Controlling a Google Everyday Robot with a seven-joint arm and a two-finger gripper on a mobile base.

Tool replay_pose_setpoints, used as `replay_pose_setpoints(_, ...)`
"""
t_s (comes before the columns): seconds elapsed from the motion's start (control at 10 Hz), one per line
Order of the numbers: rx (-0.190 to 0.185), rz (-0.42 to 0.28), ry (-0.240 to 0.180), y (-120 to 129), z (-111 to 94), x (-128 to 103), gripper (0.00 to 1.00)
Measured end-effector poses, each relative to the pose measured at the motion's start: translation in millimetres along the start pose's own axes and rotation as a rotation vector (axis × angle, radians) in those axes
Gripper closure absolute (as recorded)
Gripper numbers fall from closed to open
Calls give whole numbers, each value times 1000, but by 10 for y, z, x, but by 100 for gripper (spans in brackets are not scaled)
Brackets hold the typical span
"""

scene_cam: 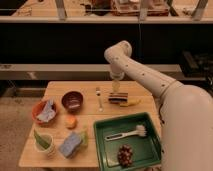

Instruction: Place fork in purple bowl

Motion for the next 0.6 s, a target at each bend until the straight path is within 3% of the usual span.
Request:
replay_pose_setpoints(0.1, -13, -75, -16, 31, 7, -51, 21)
replay_pose_setpoints(0.2, -28, -221, -49, 103, 13, -157, 21)
replay_pose_setpoints(0.5, -51, -555, -127, 278, -10, -267, 21)
replay_pose_setpoints(0.6, -54, -700, -167, 380, -29, -305, 21)
